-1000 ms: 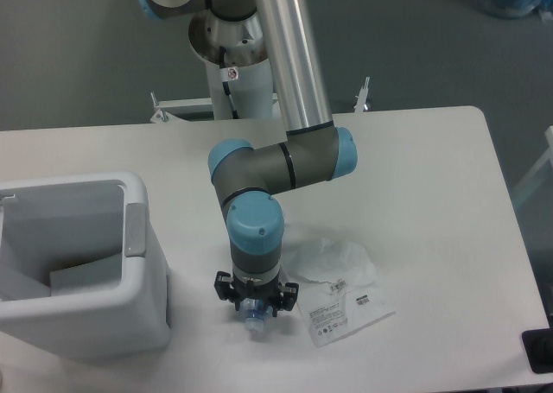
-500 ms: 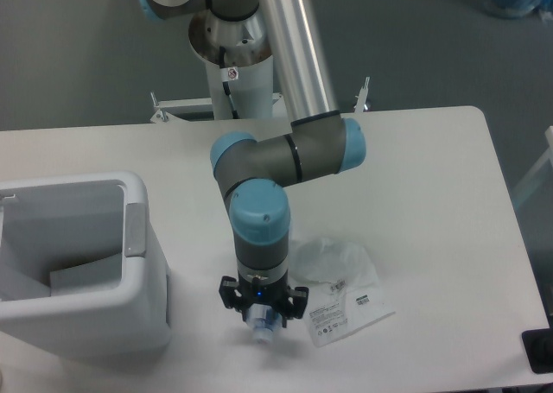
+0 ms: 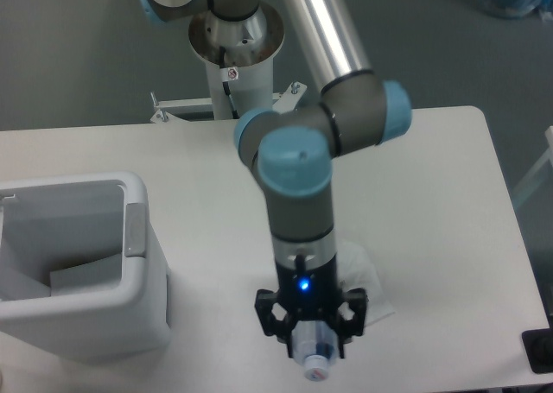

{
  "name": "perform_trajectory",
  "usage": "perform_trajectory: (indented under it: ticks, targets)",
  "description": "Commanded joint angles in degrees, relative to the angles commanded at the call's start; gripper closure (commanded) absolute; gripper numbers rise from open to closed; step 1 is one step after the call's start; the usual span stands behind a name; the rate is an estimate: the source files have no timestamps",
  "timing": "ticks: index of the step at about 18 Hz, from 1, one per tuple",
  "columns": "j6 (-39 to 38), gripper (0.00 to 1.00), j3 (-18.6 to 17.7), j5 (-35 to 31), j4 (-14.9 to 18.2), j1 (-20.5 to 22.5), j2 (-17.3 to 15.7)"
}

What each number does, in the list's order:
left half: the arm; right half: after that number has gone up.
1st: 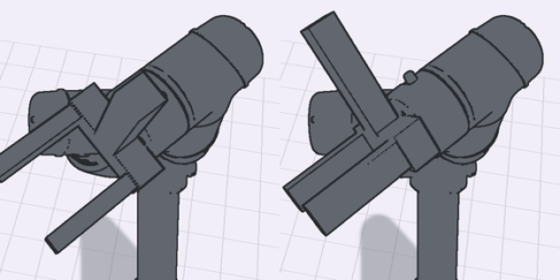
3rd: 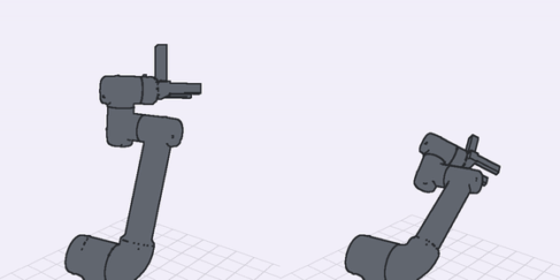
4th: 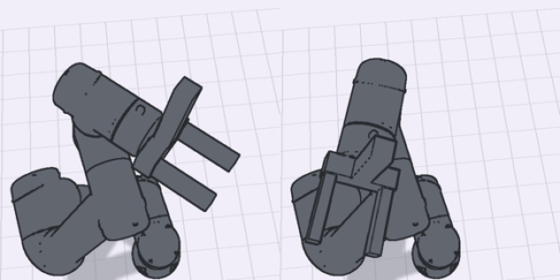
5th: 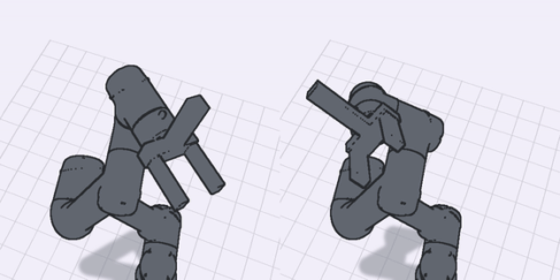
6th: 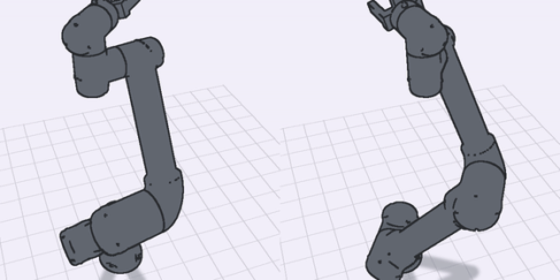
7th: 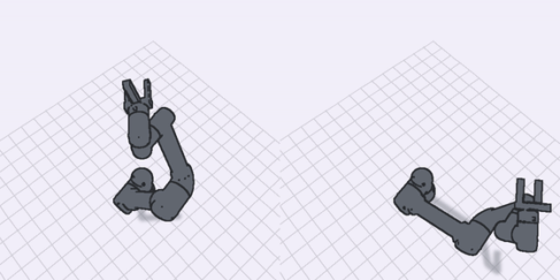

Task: Place the trash in the trash can
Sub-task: 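Lift the bottle and carry it toward the white trash bin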

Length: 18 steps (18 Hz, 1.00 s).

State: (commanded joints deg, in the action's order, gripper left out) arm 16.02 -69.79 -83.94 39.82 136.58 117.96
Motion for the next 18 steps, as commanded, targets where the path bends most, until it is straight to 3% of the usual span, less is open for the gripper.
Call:
perform_trajectory:
  ticks: [5,13,18]
  targets:
    - [-9.5,0.3,1.15,0.0,-0.09,-1.05,-4.74]
    - [-10.74,0.3,1.68,0.0,-0.09,-6.15,-8.62]
    - [-11.18,0.3,1.68,0.0,-0.09,-9.14,-9.23]
